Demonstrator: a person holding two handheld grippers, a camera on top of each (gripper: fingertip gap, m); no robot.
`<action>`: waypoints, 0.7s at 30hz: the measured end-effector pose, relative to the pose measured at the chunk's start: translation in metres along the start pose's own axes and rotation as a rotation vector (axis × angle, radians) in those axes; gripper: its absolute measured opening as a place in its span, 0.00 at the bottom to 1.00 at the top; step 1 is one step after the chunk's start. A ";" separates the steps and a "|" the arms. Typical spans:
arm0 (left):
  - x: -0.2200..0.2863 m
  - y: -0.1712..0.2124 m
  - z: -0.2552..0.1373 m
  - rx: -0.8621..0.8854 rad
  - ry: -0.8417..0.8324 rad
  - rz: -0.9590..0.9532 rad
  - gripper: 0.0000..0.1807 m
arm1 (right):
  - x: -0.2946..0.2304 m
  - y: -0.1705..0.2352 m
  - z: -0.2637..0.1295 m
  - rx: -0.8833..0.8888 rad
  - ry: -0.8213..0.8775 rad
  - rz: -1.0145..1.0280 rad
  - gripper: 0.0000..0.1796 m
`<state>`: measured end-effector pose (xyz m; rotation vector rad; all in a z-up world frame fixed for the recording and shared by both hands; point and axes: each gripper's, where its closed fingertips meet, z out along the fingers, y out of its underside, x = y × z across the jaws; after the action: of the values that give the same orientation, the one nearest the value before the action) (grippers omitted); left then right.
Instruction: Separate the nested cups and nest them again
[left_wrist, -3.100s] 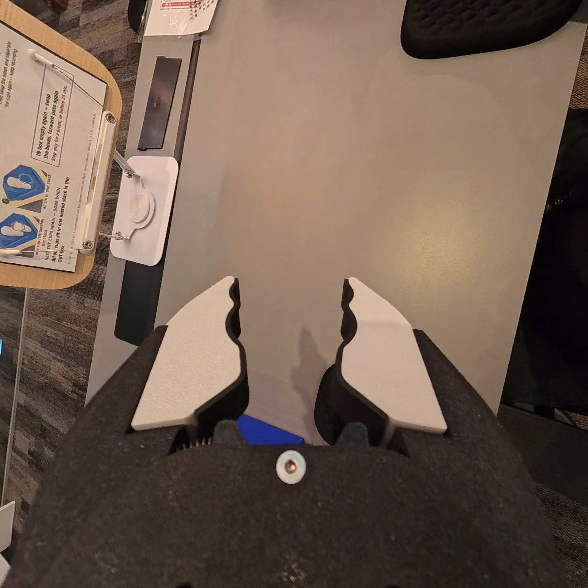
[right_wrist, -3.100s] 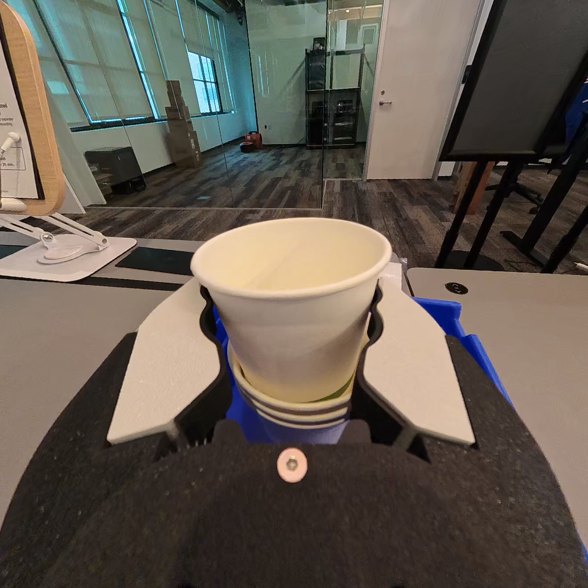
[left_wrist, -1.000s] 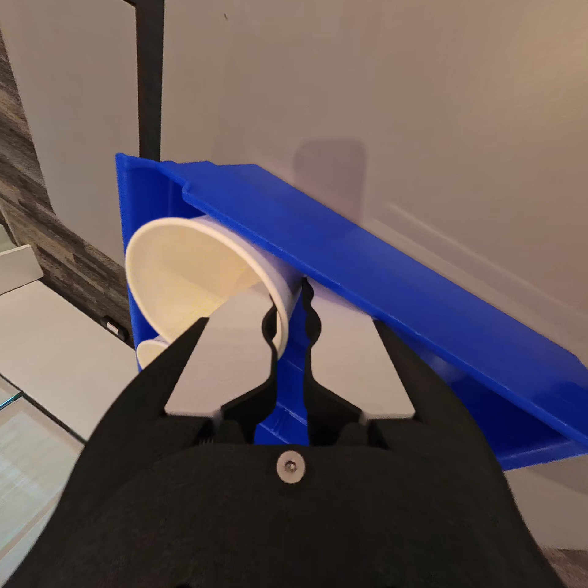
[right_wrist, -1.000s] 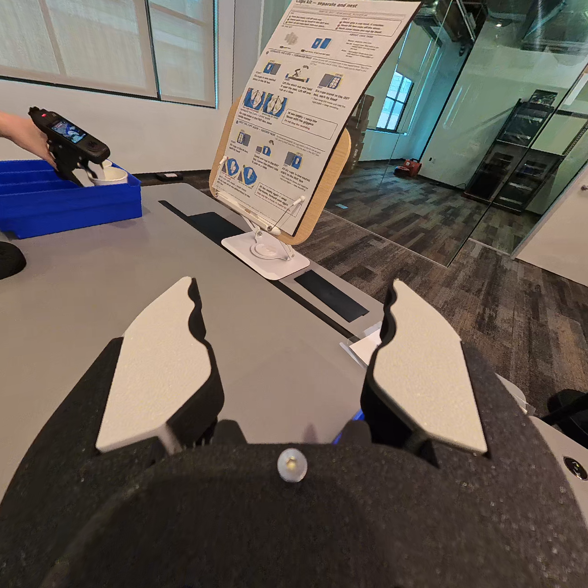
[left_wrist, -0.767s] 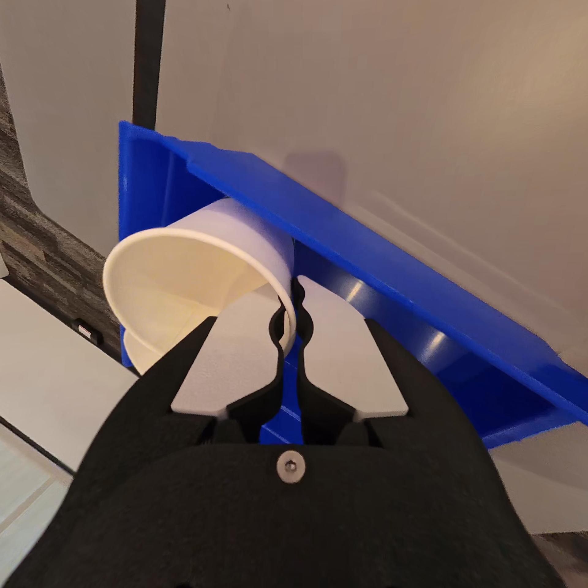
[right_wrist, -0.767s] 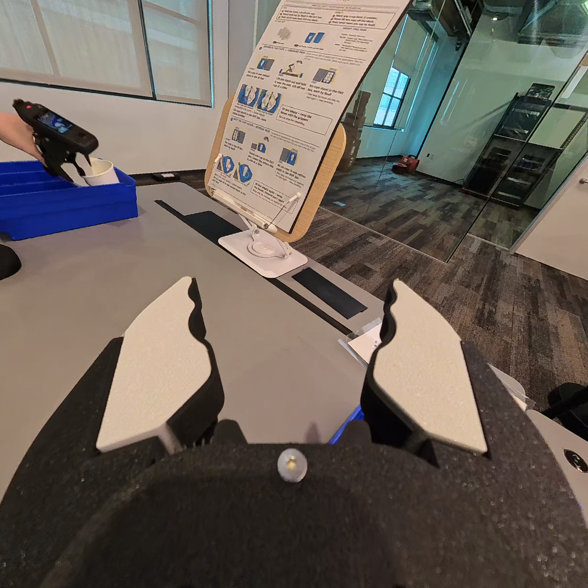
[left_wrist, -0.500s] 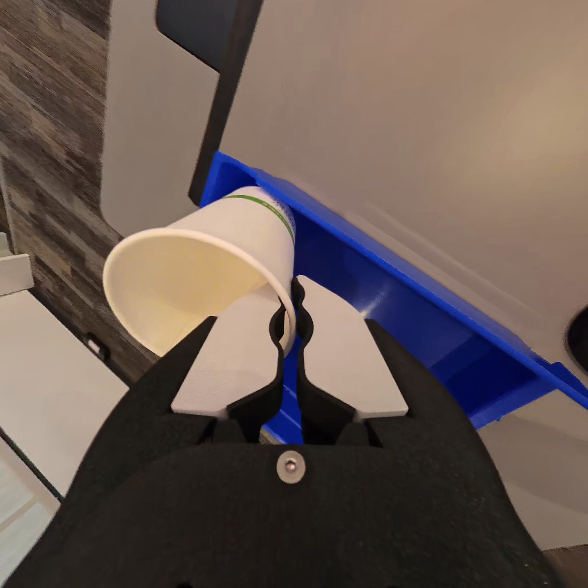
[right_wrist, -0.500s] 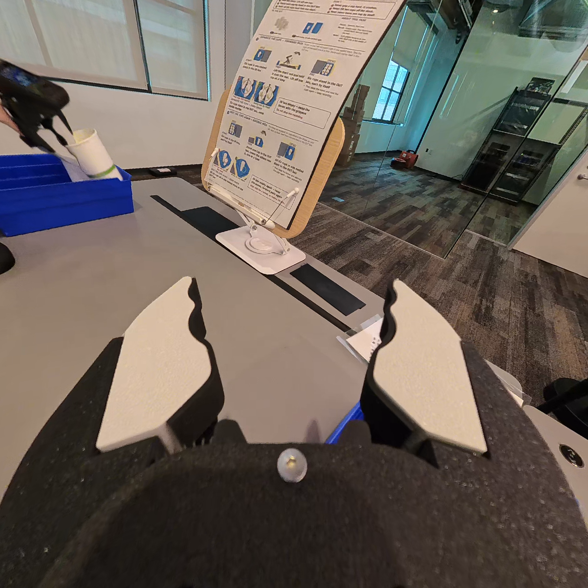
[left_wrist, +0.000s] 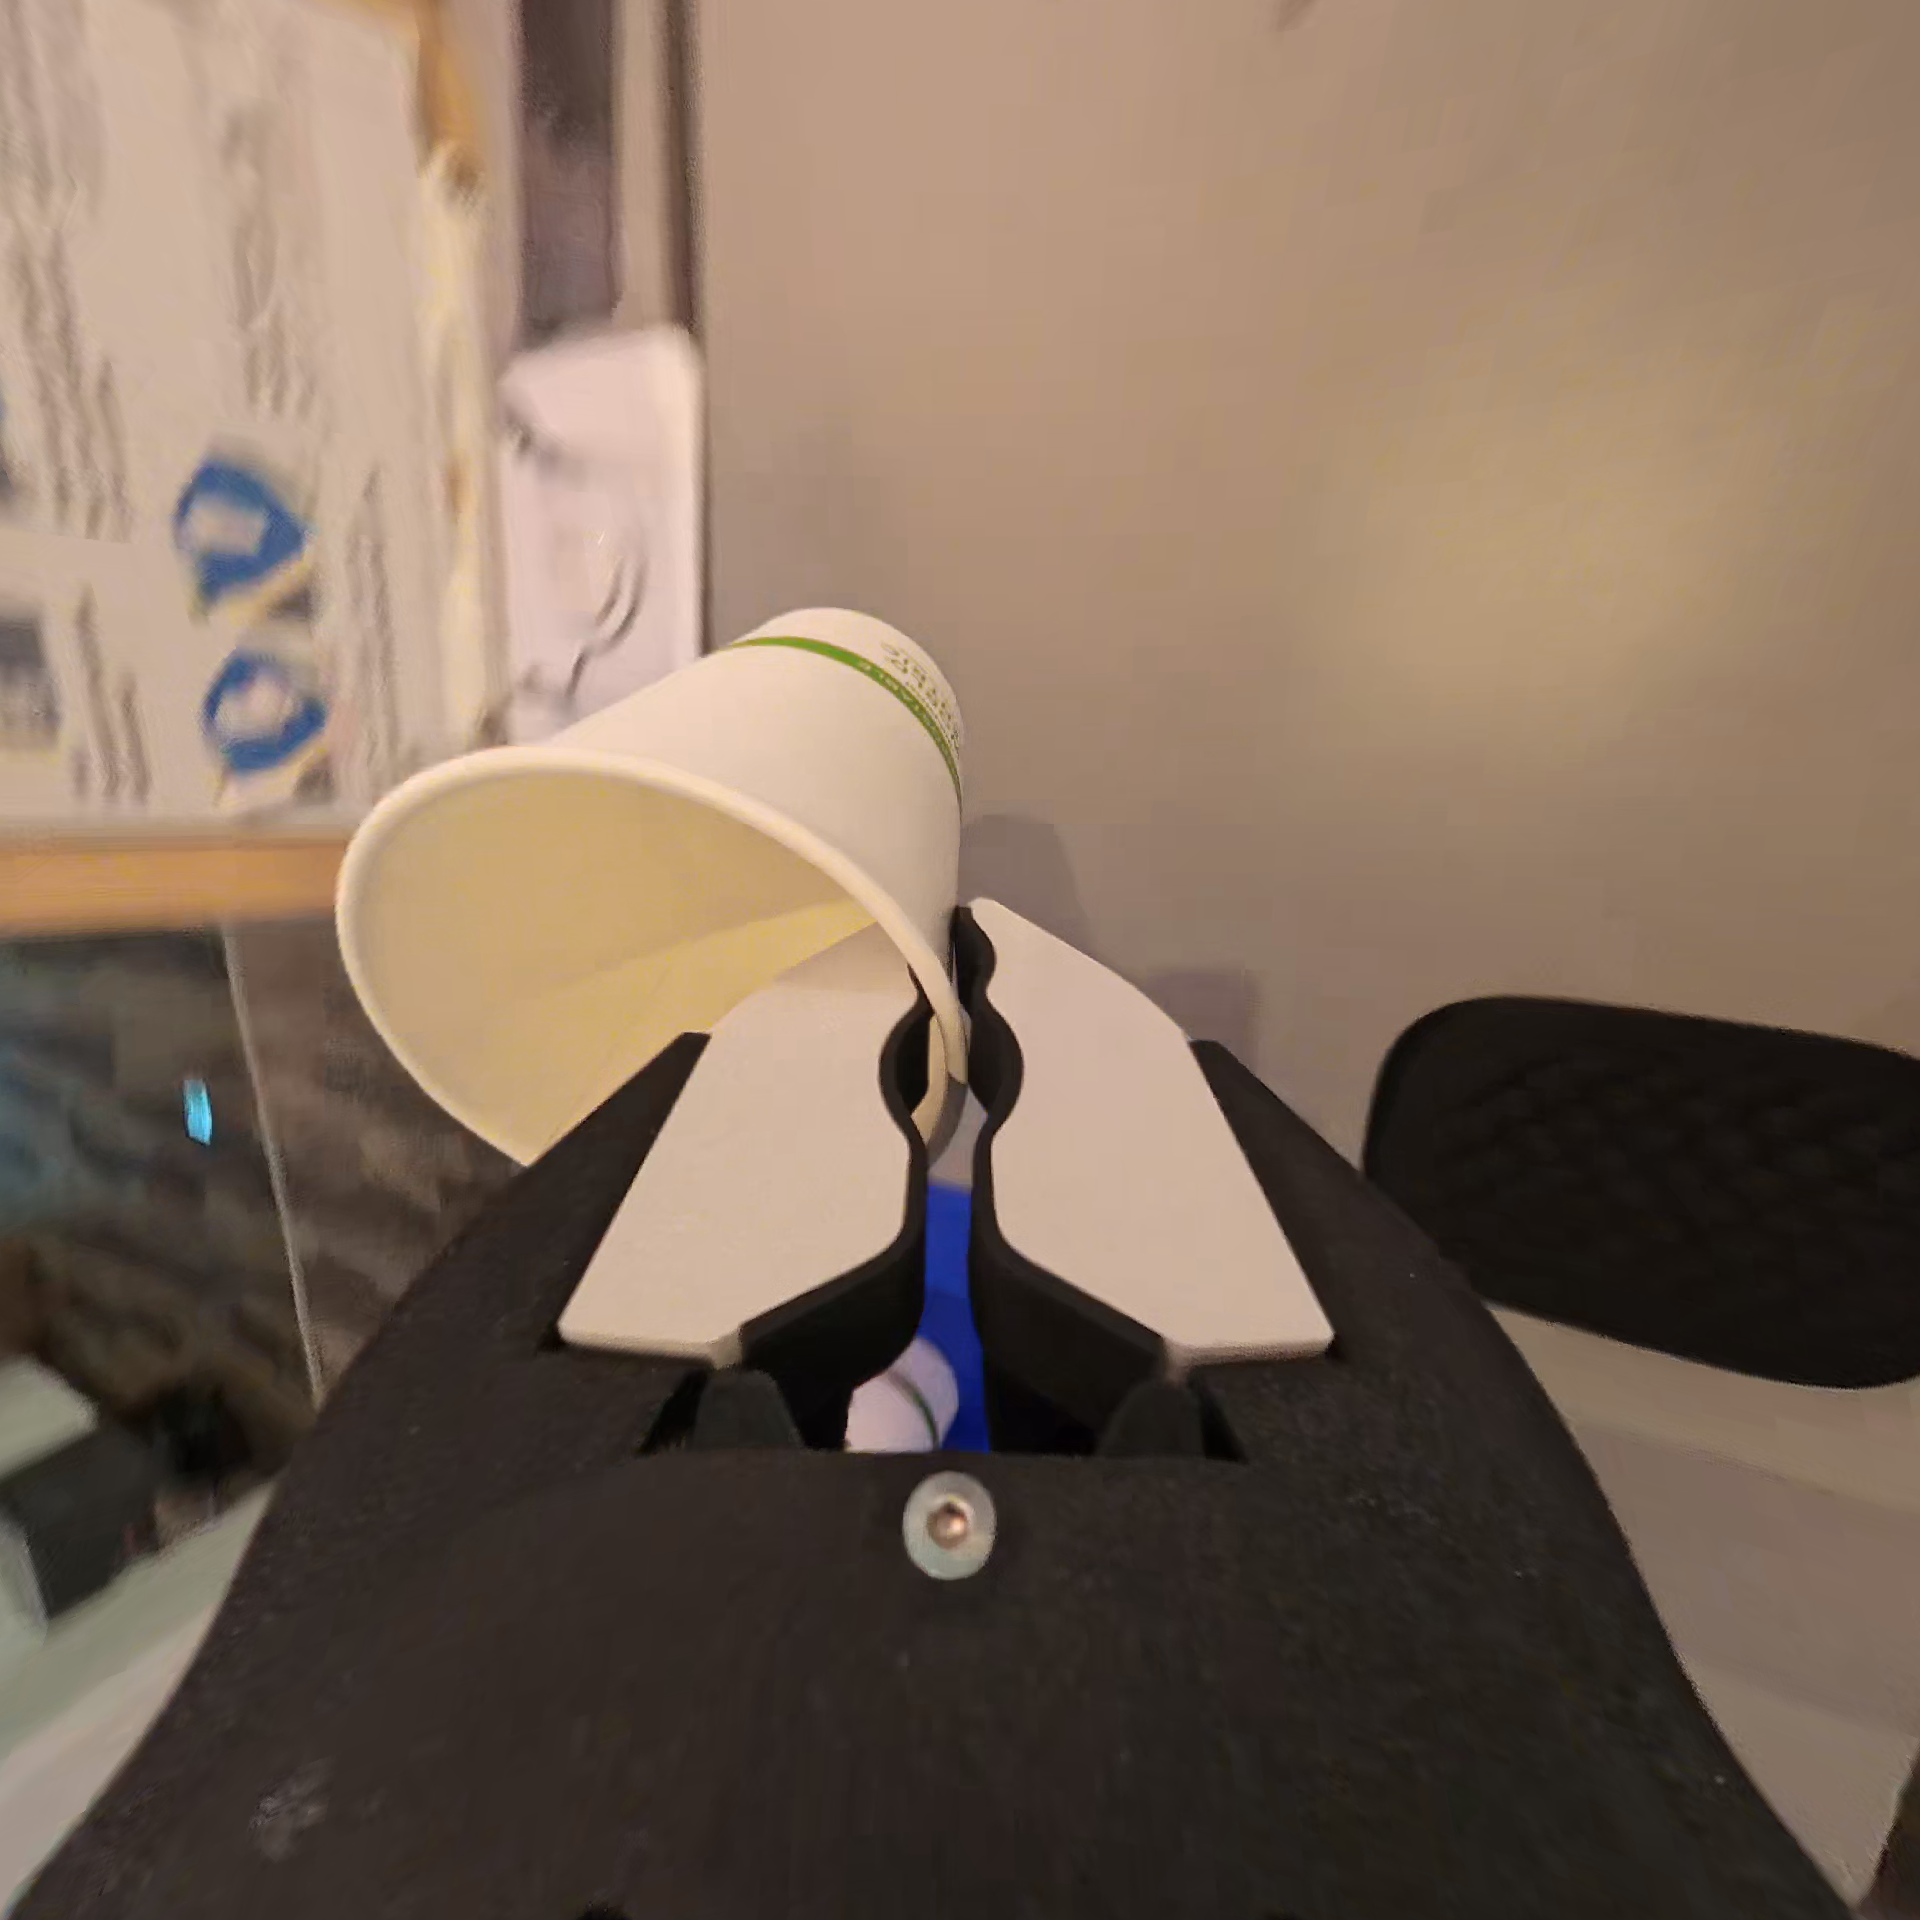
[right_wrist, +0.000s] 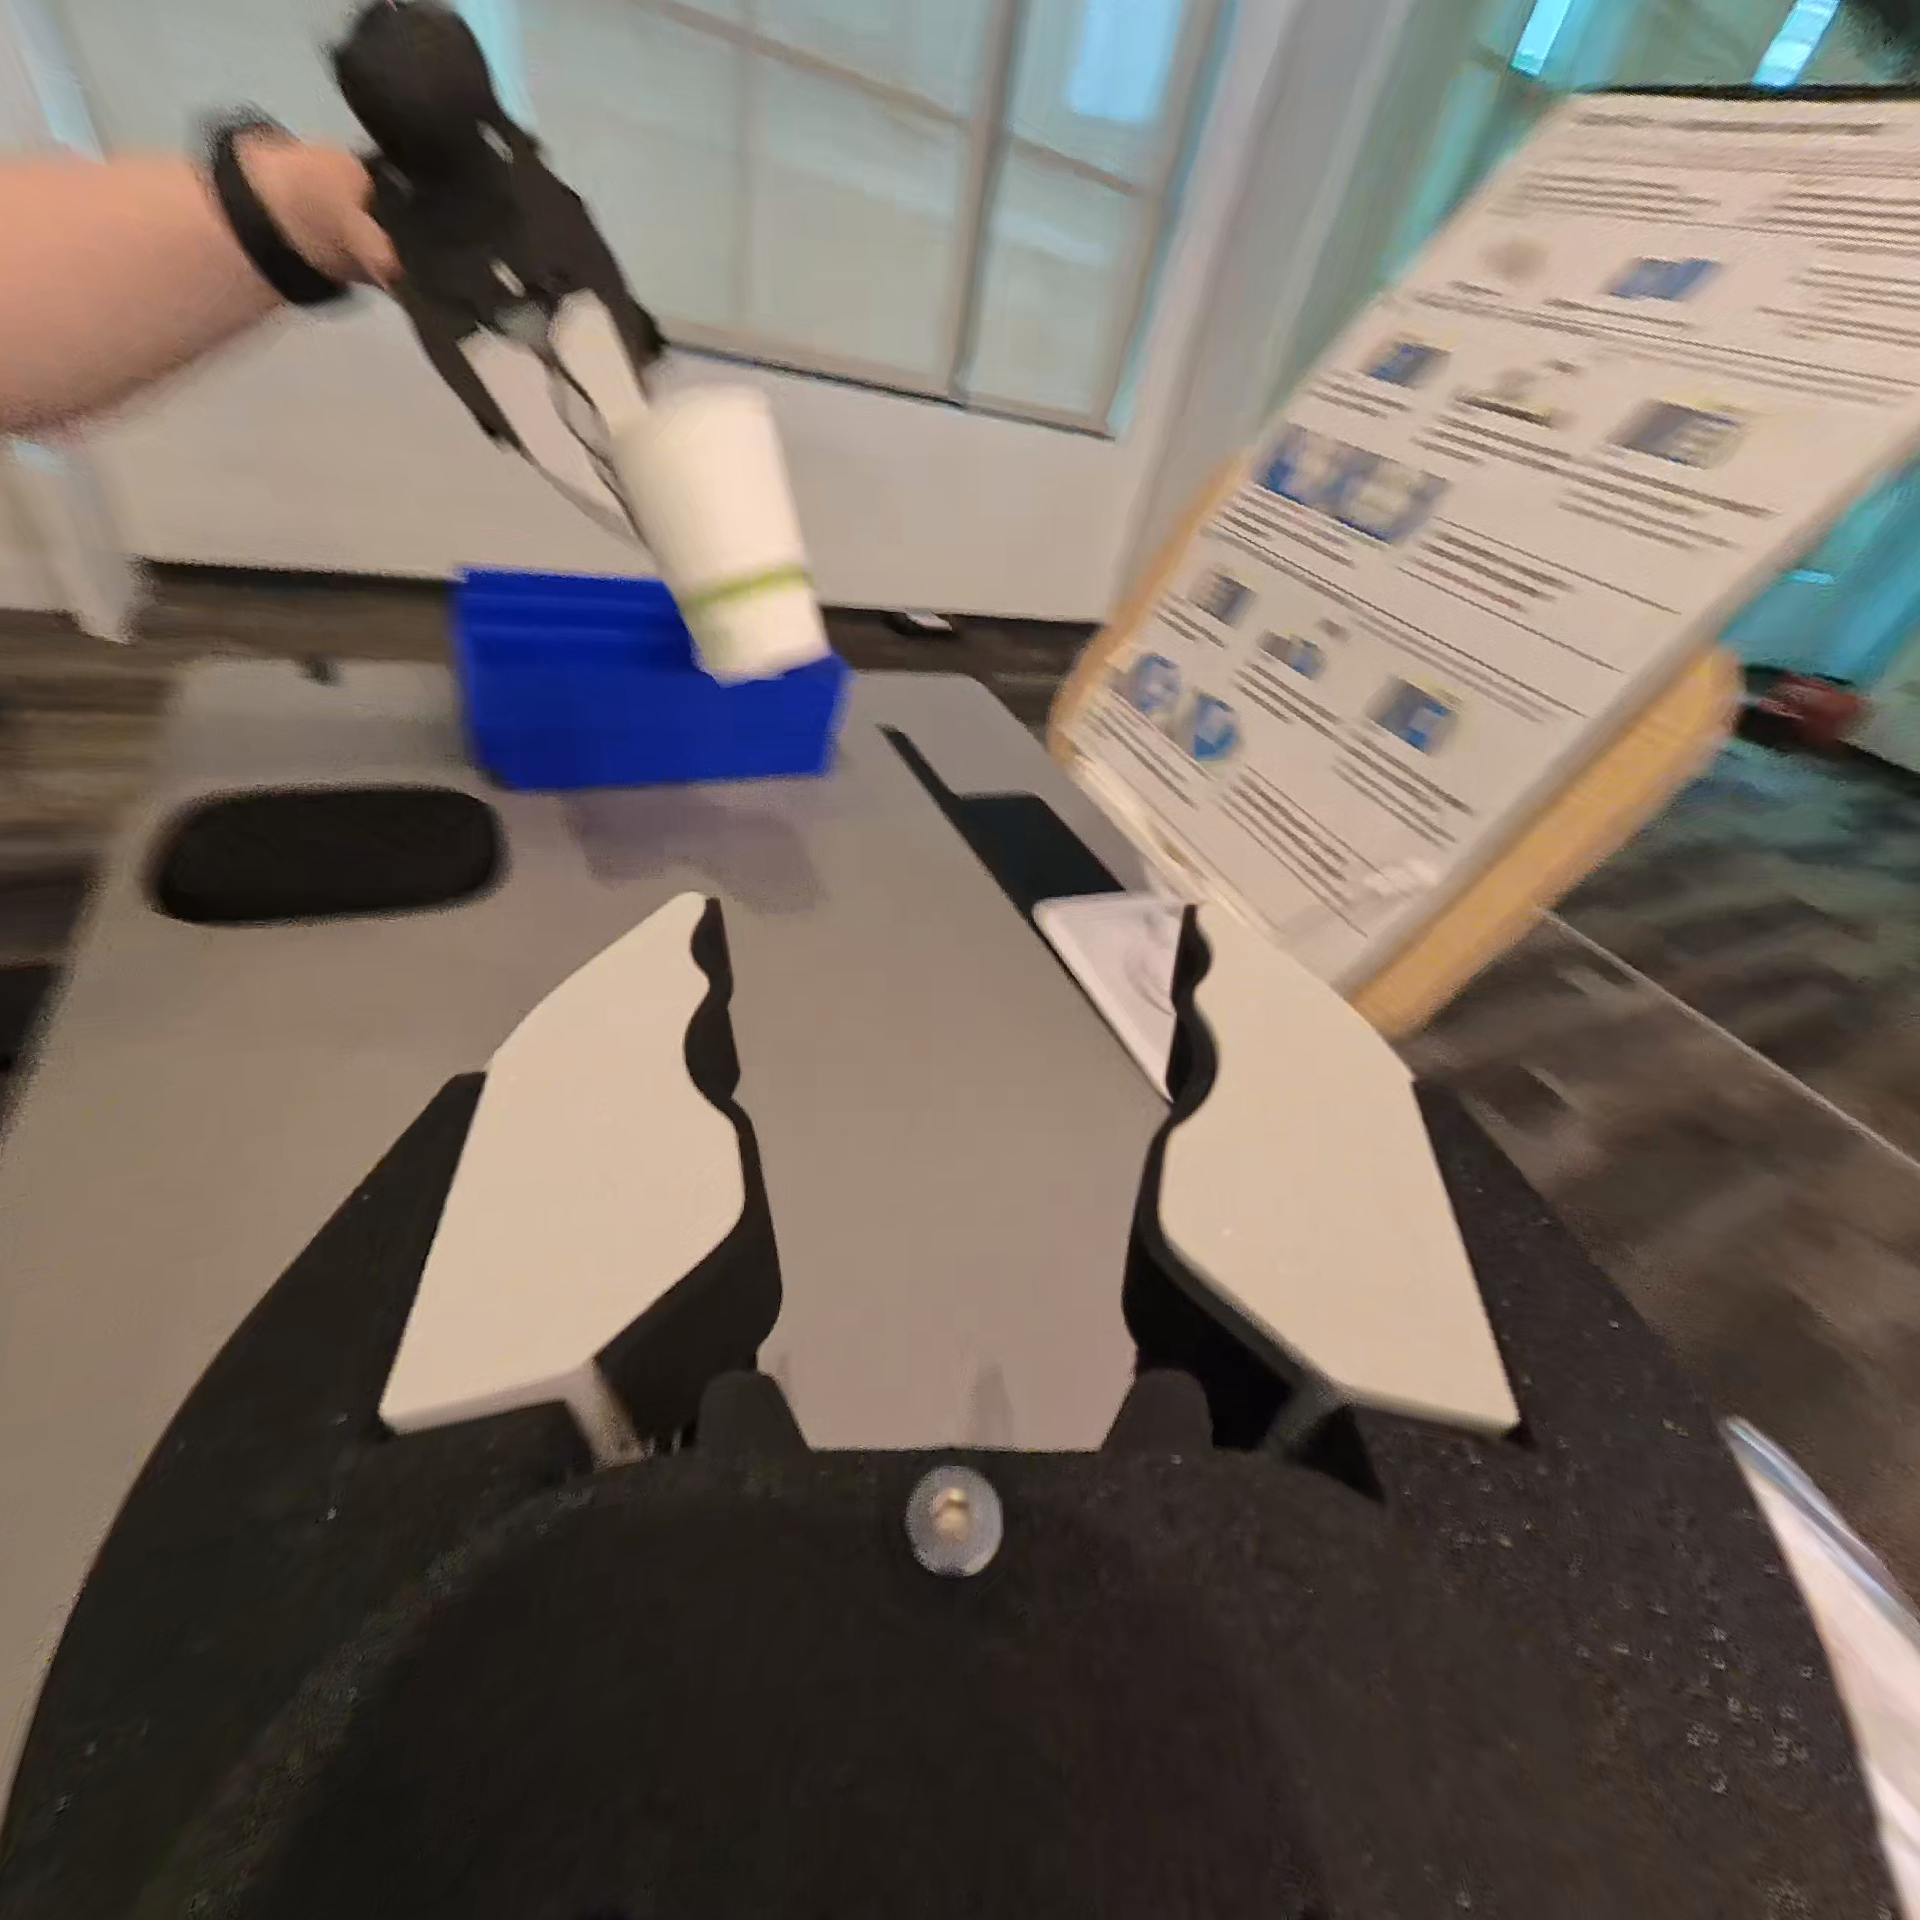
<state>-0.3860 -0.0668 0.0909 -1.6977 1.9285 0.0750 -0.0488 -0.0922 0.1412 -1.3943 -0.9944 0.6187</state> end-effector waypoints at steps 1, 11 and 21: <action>0.015 -0.021 0.004 0.029 0.043 0.048 0.00 | -0.012 -0.006 0.015 0.030 -0.071 0.035 0.47; 0.111 -0.129 0.038 0.137 0.276 0.371 0.00 | -0.135 0.014 0.124 -0.108 -0.557 0.167 0.59; 0.137 -0.150 0.042 0.156 0.361 0.444 0.01 | -0.177 0.040 0.133 -0.248 -0.757 0.178 0.52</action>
<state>-0.2364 -0.2020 0.0425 -1.2179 2.4793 -0.2242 -0.2403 -0.1696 0.0520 -1.5011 -1.5903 1.2422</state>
